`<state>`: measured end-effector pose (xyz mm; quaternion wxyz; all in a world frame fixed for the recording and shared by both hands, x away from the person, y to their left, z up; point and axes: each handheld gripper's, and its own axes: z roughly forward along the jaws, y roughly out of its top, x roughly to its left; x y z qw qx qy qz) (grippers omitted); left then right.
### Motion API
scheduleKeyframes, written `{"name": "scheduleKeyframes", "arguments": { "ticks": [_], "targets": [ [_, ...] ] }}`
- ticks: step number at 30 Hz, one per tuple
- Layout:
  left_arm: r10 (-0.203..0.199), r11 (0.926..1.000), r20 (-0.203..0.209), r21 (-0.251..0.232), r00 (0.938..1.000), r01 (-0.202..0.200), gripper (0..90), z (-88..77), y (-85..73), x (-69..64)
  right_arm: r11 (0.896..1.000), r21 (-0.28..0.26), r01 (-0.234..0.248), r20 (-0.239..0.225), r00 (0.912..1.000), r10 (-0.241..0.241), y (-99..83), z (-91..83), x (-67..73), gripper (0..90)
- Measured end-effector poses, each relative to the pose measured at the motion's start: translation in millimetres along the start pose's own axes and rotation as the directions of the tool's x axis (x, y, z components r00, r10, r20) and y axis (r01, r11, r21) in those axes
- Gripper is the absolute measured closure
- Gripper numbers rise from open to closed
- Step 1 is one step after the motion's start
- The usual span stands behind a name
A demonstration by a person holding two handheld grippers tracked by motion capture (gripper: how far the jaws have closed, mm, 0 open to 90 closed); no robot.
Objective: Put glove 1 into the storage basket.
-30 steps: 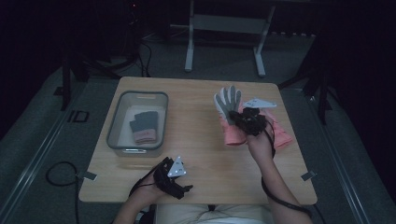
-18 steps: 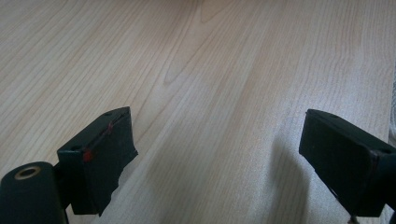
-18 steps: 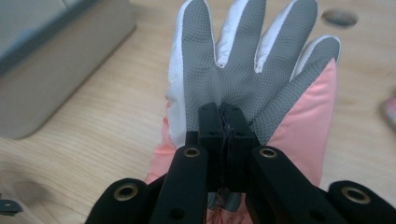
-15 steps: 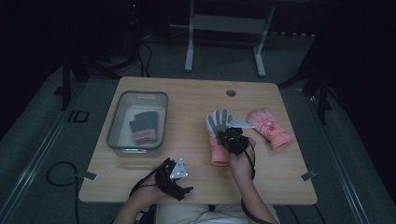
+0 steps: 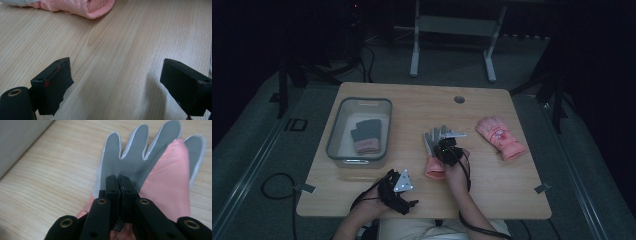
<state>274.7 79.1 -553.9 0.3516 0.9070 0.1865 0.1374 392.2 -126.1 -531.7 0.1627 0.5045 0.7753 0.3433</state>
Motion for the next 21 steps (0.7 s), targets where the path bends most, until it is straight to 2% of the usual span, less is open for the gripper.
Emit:
{"name": "scheduleKeyframes", "arguments": {
  "ticks": [5,8,11,12,13,14,15,16,17,18,19,20,21],
  "targets": [
    [0.0,1.0,0.002,0.001,1.0,0.0,9.9,-0.2,-0.7,1.2,1.0,-0.003,0.021,-0.005,0.9998,-0.021,0.4,1.6,-1.1,85.6],
    [0.0,1.0,0.003,-0.003,1.0,0.0,10.0,0.0,-0.2,0.3,0.998,0.004,0.061,0.003,0.9981,-0.061,1.0,4.7,-2.7,84.7],
    [0.0,1.0,0.001,-0.004,1.0,0.0,10.0,-0.1,0.1,0.2,0.997,0.003,0.073,0.002,0.9973,-0.073,0.8,4.9,-2.5,84.4],
    [0.001,1.0,0.0,-0.006,1.0,-0.001,10.0,-0.7,0.3,1.1,0.996,0.003,0.085,0.001,0.9964,-0.085,0.6,4.9,-2.0,83.9],
    [-0.003,0.9999,0.001,-0.01,1.0,0.003,10.0,-0.8,0.2,1.3,0.992,0.0,0.124,-0.018,0.9921,-0.124,1.9,1.2,-3.3,79.7],
    [-0.004,0.9999,0.002,-0.013,1.0,0.004,10.0,-0.9,-0.1,1.3,0.992,0.0,0.124,-0.018,0.9921,-0.124,1.9,1.2,-3.3,79.7],
    [0.0,1.0,0.0,-0.007,1.0,0.0,10.0,-1.1,-0.7,1.7,0.991,-0.019,0.134,-0.032,0.9903,-0.135,4.4,-7.3,-6.0,75.3],
    [0.0,1.0,0.0,-0.007,1.0,0.0,10.0,-1.1,-0.7,1.7,0.991,-0.019,0.134,-0.032,0.9903,-0.135,4.4,-7.3,-6.0,75.3],
    [0.001,1.0,0.0,-0.005,1.0,-0.001,10.0,-0.9,-1.1,1.8,0.988,-0.045,0.149,-0.047,0.9874,-0.151,7.2,-19.7,-10.0,72.3],
    [-0.004,1.0,0.0,-0.007,1.0,0.004,10.0,-0.4,-1.5,1.5,0.988,-0.045,0.149,-0.047,0.9874,-0.151,7.2,-19.7,-10.0,72.3],
    [-0.005,1.0,0.001,-0.004,1.0,0.005,10.0,-0.4,-1.6,1.5,0.985,-0.067,0.157,-0.061,0.985,-0.161,10.5,-32.9,-17.7,70.3],
    [-0.005,1.0,0.002,-0.007,1.0,0.005,10.0,-0.1,-1.8,1.2,0.985,-0.067,0.157,-0.061,0.985,-0.161,10.5,-32.9,-17.7,70.3],
    [-0.003,1.0,0.005,-0.005,1.0,0.003,10.0,0.0,-1.7,1.0,0.984,-0.079,0.161,-0.059,0.9843,-0.166,12.1,-40.0,-23.0,69.9]
  ]
}}
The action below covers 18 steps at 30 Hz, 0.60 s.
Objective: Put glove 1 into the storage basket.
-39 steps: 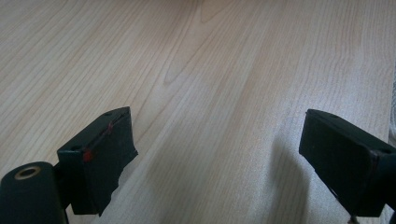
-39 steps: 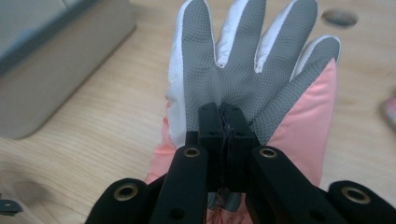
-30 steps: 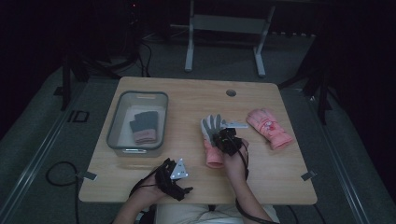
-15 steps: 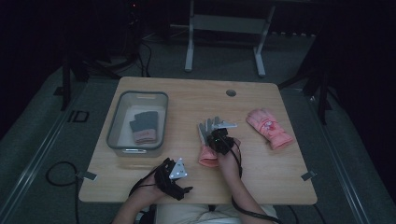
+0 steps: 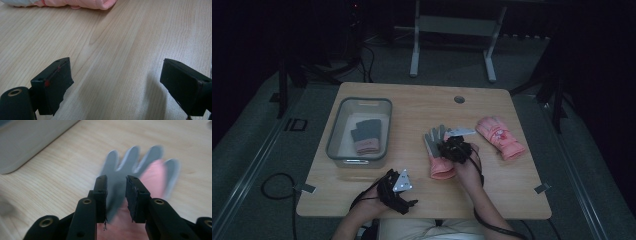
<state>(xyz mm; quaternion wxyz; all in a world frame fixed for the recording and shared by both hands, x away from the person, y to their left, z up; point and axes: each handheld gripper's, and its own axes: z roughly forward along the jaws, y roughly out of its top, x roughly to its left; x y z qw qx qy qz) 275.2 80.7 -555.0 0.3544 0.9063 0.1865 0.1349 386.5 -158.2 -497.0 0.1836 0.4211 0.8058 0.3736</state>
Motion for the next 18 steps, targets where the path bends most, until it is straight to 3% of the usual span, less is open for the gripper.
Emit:
{"name": "scheduleKeyframes", "arguments": {
  "ticks": [3,10,13,14,15,16,18],
  "targets": [
    [0.005,1.0,0.001,0.004,1.0,-0.005,10.0,0.2,0.1,-0.2,0.999,-0.041,0.007,-0.009,0.9999,-0.007,1.4,-22.6,-20.1,67.8],
    [0.009,1.0,0.0,0.003,1.0,-0.009,10.0,0.2,0.0,-0.4,0.996,-0.086,0.03,0.039,0.9989,-0.027,-5.0,-61.9,-80.0,66.2],
    [0.009,0.9999,0.001,0.005,1.0,-0.009,10.0,0.4,-0.1,-0.3,0.996,-0.075,0.039,0.084,0.9959,-0.033,-8.7,-71.6,-106.9,66.2],
    [0.009,0.9999,0.001,0.005,1.0,-0.009,10.0,0.4,-0.1,-0.3,0.996,-0.075,0.039,0.084,0.9959,-0.033,-8.7,-71.6,-106.9,66.2],
    [0.008,1.0,0.001,0.004,1.0,-0.008,10.0,0.4,-0.2,-0.3,0.996,-0.07,0.047,0.106,0.9936,-0.039,-10.6,-73.8,-116.1,66.2],
    [0.009,1.0,0.001,0.003,1.0,-0.009,10.0,0.3,-0.3,-0.2,0.997,-0.043,0.059,0.143,0.9883,-0.053,-16.6,-76.7,-140.9,66.2],
    [0.007,1.0,0.0,0.003,1.0,-0.007,10.0,0.4,-0.3,-0.1,0.999,-0.013,0.038,0.162,0.9861,-0.035,-22.1,-75.9,-162.0,66.6]
  ]
}}
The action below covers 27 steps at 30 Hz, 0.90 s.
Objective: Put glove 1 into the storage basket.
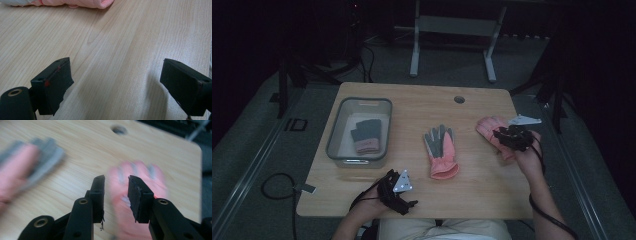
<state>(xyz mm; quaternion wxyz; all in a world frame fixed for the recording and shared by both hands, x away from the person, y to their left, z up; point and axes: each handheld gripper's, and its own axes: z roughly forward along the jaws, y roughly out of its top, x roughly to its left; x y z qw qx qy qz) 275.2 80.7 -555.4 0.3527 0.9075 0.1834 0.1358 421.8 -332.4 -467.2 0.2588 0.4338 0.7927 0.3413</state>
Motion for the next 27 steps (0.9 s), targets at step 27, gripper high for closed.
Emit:
{"name": "scheduleKeyframes", "arguments": {
  "ticks": [27],
  "targets": [
    [-0.003,1.0,-0.007,-0.001,1.0,0.003,10.2,0.8,-1.9,0.7,0.98,0.196,-0.047,-0.025,0.9983,0.053,-27.0,67.5,-49.5,77.4]
  ]
}}
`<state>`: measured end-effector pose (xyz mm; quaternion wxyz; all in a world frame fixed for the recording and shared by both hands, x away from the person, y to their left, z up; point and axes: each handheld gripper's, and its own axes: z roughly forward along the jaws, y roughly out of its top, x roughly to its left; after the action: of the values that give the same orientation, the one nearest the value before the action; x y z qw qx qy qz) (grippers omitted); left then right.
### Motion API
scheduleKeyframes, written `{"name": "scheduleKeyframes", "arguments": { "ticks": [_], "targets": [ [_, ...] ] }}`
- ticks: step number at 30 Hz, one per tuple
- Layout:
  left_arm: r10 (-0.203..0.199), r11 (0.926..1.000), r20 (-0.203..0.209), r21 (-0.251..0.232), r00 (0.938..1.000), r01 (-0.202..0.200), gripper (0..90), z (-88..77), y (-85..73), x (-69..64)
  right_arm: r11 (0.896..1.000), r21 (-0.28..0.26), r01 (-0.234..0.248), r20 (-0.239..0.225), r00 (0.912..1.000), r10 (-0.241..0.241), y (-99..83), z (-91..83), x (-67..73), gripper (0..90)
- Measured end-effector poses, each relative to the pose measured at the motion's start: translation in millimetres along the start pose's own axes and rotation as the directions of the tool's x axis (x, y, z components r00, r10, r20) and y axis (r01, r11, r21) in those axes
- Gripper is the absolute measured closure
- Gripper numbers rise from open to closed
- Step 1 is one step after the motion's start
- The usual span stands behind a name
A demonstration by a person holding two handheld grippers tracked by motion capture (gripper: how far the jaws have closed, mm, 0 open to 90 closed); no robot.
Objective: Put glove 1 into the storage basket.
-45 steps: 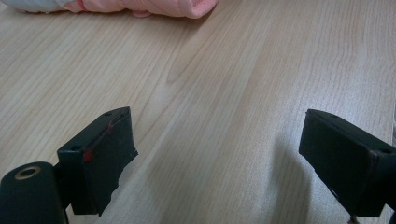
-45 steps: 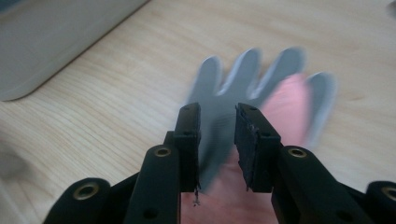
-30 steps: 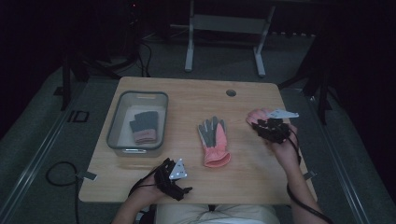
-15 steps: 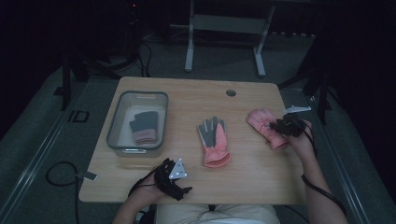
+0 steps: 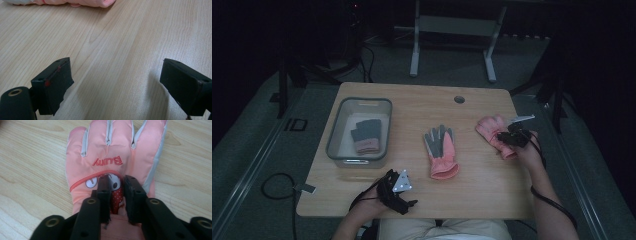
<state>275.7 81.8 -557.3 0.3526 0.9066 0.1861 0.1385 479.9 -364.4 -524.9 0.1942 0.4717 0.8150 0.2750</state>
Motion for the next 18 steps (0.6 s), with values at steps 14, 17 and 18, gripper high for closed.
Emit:
{"name": "scheduleKeyframes", "arguments": {
  "ticks": [14,17,18],
  "targets": [
    [-0.005,0.9999,-0.002,-0.009,1.0,0.005,10.2,-1.5,-0.6,1.5,0.996,-0.048,-0.078,0.052,0.9954,0.08,14.8,-34.7,23.0,86.0],
    [-0.009,0.9999,-0.007,-0.012,0.9999,0.009,10.2,-2.0,-1.2,1.8,0.99,-0.087,-0.112,0.063,0.9911,0.117,20.7,-52.4,32.7,86.0],
    [-0.009,0.9999,-0.007,-0.012,0.9999,0.009,10.1,-2.0,-1.4,1.7,0.986,-0.108,-0.128,0.064,0.9887,0.136,23.2,-60.7,37.6,86.0]
  ]
}}
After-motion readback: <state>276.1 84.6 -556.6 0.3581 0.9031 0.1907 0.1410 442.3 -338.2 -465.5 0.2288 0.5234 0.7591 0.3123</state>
